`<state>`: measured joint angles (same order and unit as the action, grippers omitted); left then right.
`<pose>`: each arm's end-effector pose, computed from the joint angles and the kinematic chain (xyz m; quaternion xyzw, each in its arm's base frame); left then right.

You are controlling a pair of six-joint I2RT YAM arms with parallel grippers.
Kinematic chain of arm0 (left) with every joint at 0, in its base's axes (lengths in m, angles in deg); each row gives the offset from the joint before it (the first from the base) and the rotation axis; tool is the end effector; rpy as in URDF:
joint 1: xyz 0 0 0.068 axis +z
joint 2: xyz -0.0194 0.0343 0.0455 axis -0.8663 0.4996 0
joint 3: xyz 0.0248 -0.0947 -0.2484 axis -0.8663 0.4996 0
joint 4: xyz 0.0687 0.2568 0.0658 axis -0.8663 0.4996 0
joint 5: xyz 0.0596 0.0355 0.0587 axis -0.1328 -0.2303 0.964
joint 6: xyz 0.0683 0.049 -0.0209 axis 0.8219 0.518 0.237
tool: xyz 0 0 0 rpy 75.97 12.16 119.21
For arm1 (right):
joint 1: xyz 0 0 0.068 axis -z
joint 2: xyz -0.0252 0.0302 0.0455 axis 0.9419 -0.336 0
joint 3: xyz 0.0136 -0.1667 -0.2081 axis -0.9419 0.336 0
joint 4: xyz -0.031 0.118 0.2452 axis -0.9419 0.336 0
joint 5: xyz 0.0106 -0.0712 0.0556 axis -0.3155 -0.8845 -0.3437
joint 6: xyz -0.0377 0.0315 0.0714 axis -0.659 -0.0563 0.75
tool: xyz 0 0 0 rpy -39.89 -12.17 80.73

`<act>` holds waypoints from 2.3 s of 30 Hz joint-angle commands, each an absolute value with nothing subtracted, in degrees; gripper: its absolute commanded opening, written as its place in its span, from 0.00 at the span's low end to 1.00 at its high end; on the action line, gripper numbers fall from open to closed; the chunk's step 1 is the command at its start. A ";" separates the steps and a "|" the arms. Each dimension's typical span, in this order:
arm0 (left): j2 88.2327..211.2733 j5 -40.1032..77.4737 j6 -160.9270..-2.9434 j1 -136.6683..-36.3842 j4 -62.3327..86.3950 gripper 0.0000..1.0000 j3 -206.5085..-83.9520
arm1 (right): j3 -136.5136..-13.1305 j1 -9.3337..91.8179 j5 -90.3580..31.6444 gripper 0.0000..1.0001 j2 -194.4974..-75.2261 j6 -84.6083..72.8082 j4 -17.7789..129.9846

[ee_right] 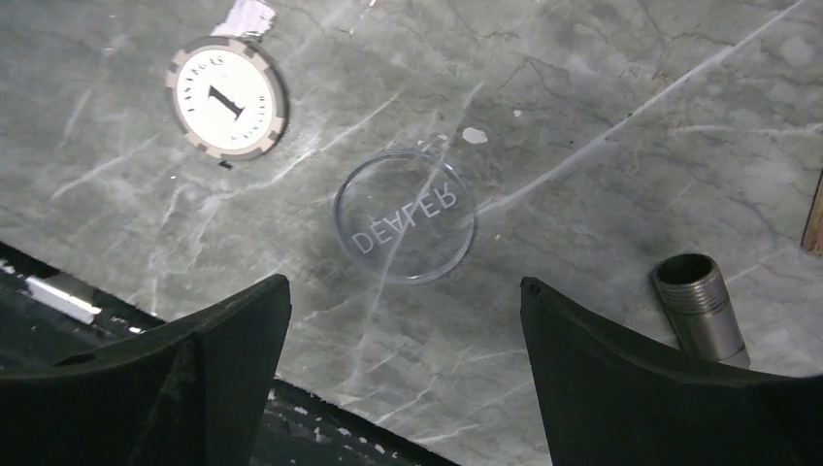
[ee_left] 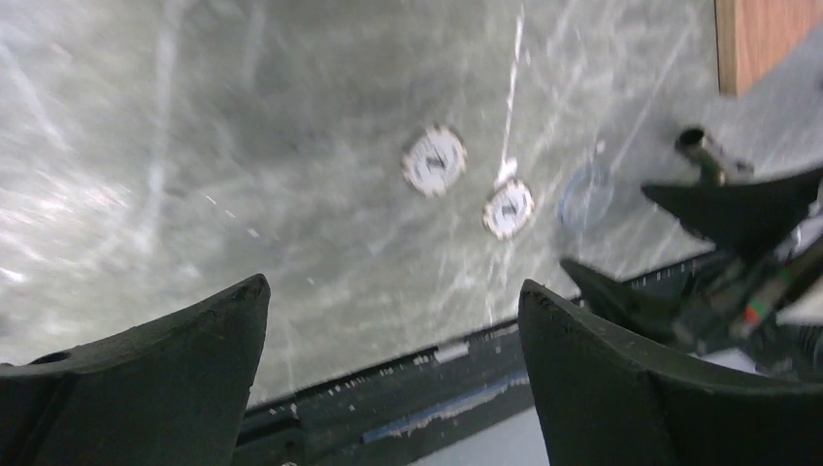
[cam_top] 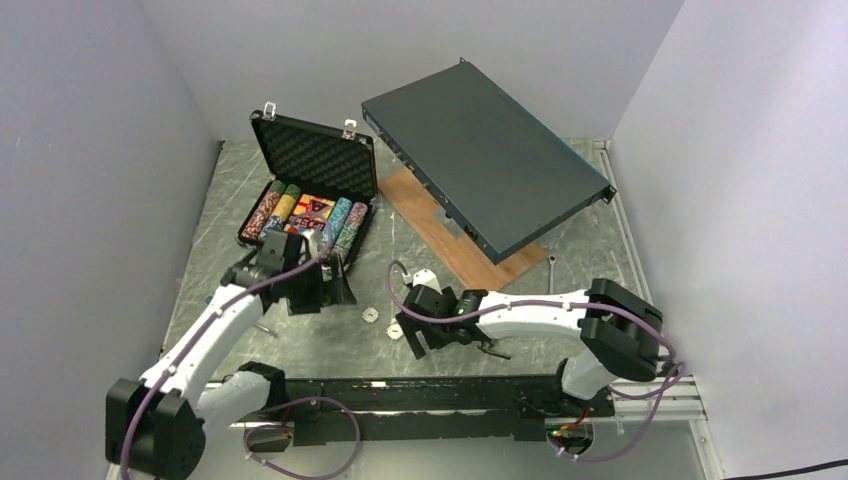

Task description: Pack up texas hold em set

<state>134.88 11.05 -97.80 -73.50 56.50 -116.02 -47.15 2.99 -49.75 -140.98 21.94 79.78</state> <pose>0.2201 -0.0742 0.1896 -0.0808 0.9538 -0.2149 0.1939 0.1355 0.2812 0.1211 -0.2480 0.9354 0.1090 0.2273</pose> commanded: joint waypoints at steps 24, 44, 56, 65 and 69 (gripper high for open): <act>120.23 19.85 -103.60 -81.82 70.39 0.99 -123.82 | -64.65 -3.43 -51.43 0.46 -159.48 20.33 72.80; 116.92 12.60 -116.86 -89.71 57.86 0.99 -108.49 | -52.35 -2.85 -58.48 0.81 -136.59 19.48 72.39; 147.00 28.97 -122.85 -122.50 58.58 0.99 -122.18 | -40.42 -0.82 -65.64 0.84 -111.98 20.43 74.41; 161.50 30.64 -119.75 -129.25 60.76 0.99 -130.69 | -39.04 0.59 -66.40 0.85 -106.94 19.42 77.51; 164.21 31.01 -118.26 -129.28 60.65 0.97 -131.73 | -36.59 0.68 -67.01 0.85 -103.67 21.14 77.31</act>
<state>161.98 29.56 -120.55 -128.91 60.53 -129.14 -37.89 0.96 -66.23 -107.32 18.66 79.74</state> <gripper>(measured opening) 0.986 0.851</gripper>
